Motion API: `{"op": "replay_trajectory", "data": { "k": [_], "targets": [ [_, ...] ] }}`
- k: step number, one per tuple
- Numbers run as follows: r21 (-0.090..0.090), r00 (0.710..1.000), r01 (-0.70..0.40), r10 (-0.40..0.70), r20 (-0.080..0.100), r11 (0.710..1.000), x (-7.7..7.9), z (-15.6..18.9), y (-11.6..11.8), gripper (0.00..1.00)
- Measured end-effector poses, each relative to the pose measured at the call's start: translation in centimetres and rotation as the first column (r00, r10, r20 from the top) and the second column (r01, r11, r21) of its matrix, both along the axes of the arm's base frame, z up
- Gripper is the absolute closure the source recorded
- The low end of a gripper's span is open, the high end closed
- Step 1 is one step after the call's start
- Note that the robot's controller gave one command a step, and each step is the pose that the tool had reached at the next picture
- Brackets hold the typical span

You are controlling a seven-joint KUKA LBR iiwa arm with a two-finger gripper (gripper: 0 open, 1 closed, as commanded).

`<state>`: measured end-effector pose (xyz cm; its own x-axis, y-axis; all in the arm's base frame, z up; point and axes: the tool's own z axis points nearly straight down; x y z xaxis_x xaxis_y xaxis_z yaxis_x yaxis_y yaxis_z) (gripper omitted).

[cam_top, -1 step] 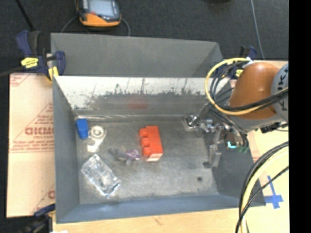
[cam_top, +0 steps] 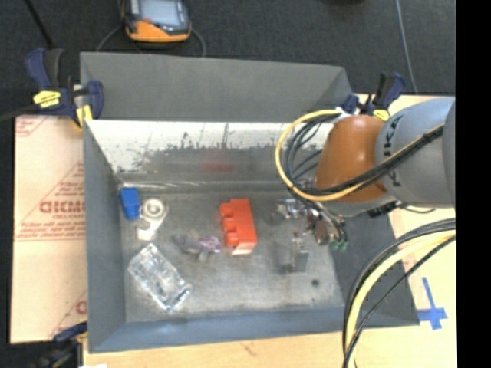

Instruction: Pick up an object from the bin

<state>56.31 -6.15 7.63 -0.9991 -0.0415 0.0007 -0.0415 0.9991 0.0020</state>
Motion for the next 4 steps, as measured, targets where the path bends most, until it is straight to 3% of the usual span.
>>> {"op": "replay_trajectory", "data": {
  "k": [1, 2, 3, 4],
  "targets": [
    [-0.001, 0.993, -0.115, 0.115, 0.008, 0.993, 2.2, 0.4, 6.3, 0.0],
    [0.0, 1.0, -0.012, 0.012, 0.003, 1.0, 0.1, 0.4, 9.7, 0.0],
    [-0.002, 1.0, -0.015, 0.015, 0.005, 1.0, 0.2, 0.5, 9.5, 1.0],
    [-0.003, 0.998, 0.066, -0.066, 0.008, 0.998, 0.2, 3.5, 4.6, 1.0]
  ]
}}
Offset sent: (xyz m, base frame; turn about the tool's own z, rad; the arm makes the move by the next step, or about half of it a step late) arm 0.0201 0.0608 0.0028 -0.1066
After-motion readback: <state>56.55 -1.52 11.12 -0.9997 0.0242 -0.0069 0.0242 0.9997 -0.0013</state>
